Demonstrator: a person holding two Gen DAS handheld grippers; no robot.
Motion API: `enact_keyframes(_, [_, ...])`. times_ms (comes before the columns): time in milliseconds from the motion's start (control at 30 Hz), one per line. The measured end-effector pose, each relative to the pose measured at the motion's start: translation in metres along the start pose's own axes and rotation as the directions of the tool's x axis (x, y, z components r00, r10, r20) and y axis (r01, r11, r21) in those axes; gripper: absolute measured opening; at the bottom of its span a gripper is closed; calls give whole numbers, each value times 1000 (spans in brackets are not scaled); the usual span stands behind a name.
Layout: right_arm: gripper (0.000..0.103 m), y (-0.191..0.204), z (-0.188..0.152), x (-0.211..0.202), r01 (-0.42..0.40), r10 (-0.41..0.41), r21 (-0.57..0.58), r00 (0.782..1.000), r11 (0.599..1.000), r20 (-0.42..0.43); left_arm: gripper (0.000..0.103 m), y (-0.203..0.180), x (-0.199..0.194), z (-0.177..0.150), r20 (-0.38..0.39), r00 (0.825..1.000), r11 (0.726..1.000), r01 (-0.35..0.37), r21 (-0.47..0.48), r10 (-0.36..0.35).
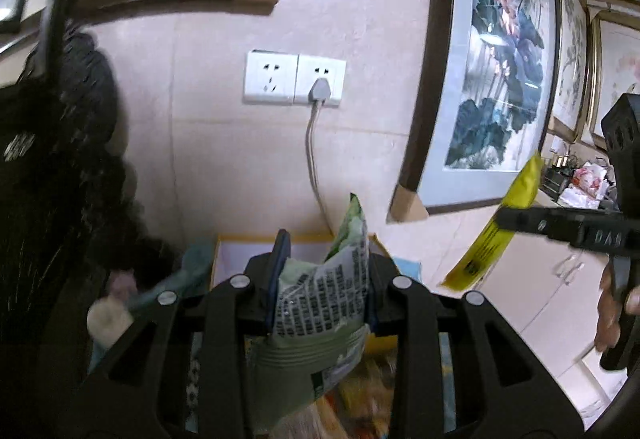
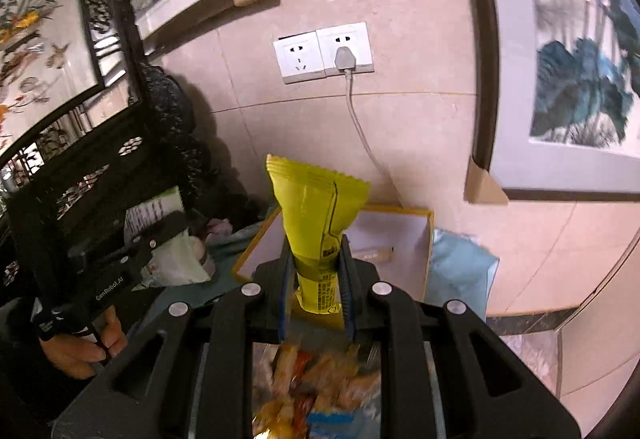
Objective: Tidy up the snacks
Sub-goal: 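Carry the green bag and yellow bar into the yellow box and release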
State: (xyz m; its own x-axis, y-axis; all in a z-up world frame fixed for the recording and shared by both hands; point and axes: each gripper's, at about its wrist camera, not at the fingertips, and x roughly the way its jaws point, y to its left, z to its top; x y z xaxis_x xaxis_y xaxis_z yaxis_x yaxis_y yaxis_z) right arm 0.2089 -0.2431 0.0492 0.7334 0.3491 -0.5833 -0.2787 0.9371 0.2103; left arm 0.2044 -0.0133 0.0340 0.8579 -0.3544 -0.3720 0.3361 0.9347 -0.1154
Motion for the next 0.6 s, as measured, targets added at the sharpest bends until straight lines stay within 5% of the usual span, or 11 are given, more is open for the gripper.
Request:
enact_keyframes(67, [21,-3,15,24,-11,11,10,1000,1000,-24,42,-6,32,16,-7,1000,1000,-12,25,12])
enact_keyframes(100, [23,-7,24,45,-18,19,21,998,1000,-55,69,-6,46,20,-7,1000,999,-21,27,21])
enact_keyframes(167, [44,-13,31,71,36,-34,24,996,999,-88,96,-1,75,22,-40,998,999,-41,-7,41])
enact_keyframes(267, [44,-21,26,94,112,-111,-1,983,994,-144,96,10,93,11,-122,991,996,-55,-76,46])
enact_keyframes(600, [49,-28,-81,86,88,-68,54,953,995,-296,96,38,54,-93,-237,968,990,-107,-91,83])
